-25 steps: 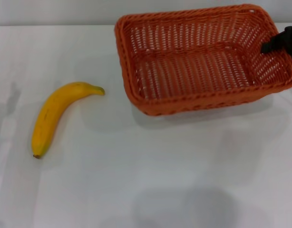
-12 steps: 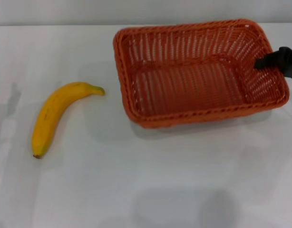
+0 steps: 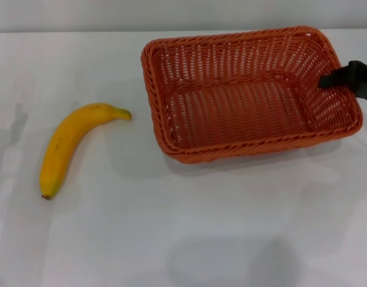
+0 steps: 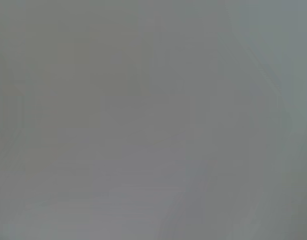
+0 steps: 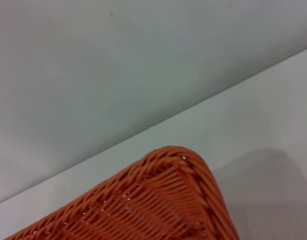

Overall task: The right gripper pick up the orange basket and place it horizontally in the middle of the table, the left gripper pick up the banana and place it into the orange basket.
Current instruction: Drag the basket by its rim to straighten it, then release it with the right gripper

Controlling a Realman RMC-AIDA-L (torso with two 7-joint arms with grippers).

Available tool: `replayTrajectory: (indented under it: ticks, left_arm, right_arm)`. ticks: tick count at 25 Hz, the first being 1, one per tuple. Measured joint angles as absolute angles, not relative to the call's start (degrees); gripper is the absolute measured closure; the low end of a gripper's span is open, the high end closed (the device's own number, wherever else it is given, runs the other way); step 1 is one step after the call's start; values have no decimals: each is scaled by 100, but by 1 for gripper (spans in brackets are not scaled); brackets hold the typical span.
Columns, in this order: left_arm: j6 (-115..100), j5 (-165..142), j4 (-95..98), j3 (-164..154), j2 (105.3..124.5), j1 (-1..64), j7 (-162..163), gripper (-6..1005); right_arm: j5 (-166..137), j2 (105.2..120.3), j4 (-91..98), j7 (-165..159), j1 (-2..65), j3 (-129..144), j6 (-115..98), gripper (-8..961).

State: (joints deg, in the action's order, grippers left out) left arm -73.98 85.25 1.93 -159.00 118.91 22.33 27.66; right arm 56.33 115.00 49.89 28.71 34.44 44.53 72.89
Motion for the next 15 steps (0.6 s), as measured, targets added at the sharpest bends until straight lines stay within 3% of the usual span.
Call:
replayTrajectory:
  ticks: [15]
  left_arm:
    - [-7375,8526,193,-15899,11859,2237,2800,109]
  right_arm:
    - [5804,11468,4402,3564,3718,4414,7293,775]
